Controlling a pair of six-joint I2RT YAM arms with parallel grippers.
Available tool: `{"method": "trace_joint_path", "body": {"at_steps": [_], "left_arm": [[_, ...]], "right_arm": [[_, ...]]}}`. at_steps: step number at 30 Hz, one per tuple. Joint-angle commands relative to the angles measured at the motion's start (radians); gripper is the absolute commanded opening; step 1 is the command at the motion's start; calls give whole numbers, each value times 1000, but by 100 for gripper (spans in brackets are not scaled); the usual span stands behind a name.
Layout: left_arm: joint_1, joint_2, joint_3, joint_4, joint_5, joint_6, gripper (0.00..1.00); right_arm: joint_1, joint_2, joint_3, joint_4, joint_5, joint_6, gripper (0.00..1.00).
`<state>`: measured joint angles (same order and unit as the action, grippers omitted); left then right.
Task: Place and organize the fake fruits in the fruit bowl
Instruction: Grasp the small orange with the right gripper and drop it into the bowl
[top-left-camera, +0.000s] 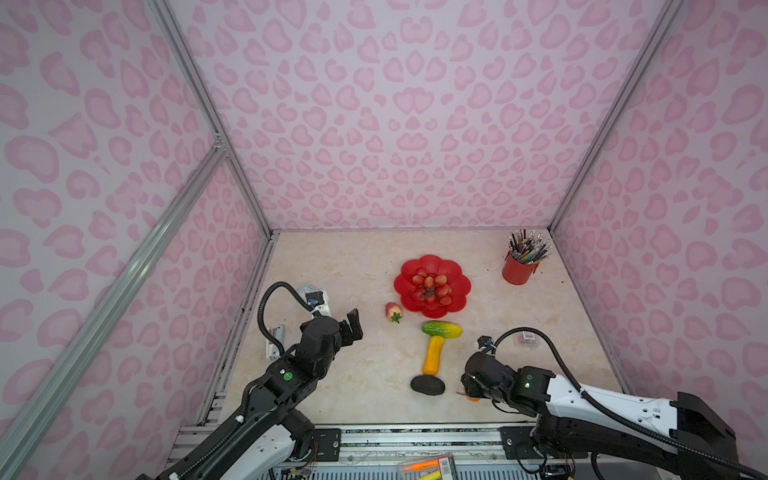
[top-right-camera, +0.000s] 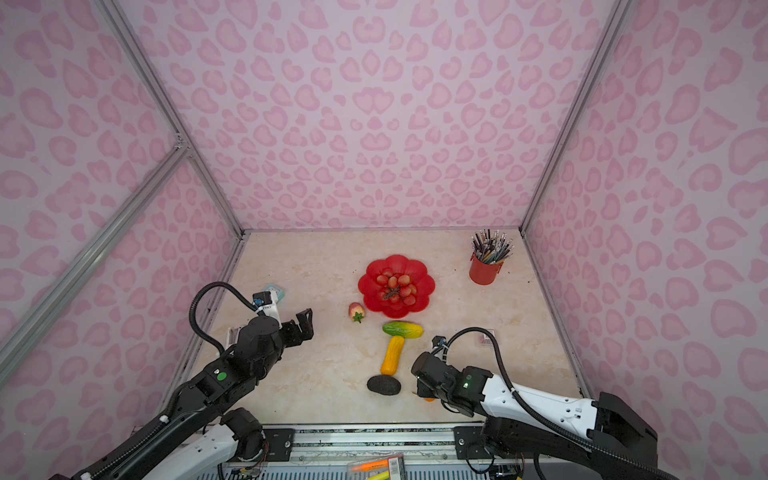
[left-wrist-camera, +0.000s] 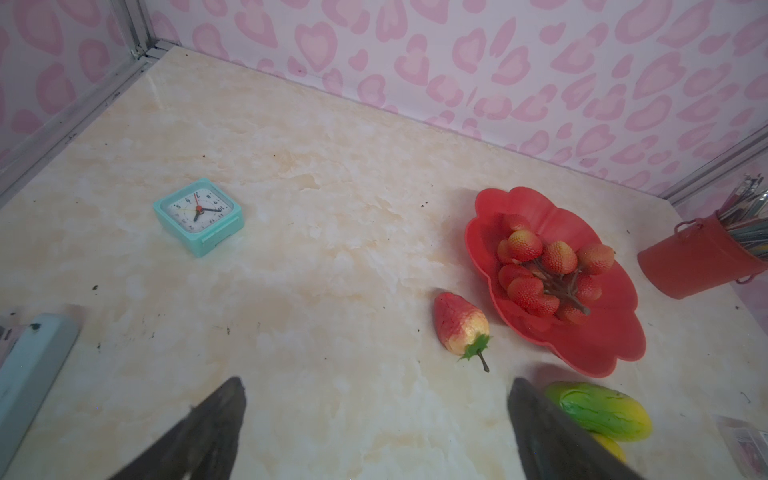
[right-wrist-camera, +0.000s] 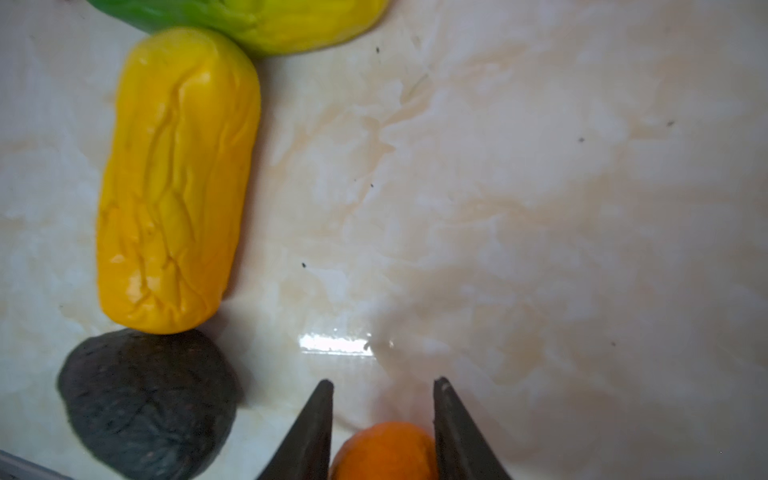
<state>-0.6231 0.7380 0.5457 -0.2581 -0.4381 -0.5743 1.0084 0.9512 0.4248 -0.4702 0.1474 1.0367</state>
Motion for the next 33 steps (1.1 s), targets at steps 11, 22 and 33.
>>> {"method": "trace_joint_path", "body": {"at_steps": [11, 22, 33], "left_arm": [[3, 167, 64, 49, 146, 70, 97], [5, 195, 54, 55, 160, 64, 97], [6, 209, 63, 58, 168, 59, 97]], "right_arm": [[-502, 232, 355, 230, -113, -428, 36], [-418, 262, 289, 161, -169, -362, 65], [-265, 208, 75, 321, -165, -151, 72]]}}
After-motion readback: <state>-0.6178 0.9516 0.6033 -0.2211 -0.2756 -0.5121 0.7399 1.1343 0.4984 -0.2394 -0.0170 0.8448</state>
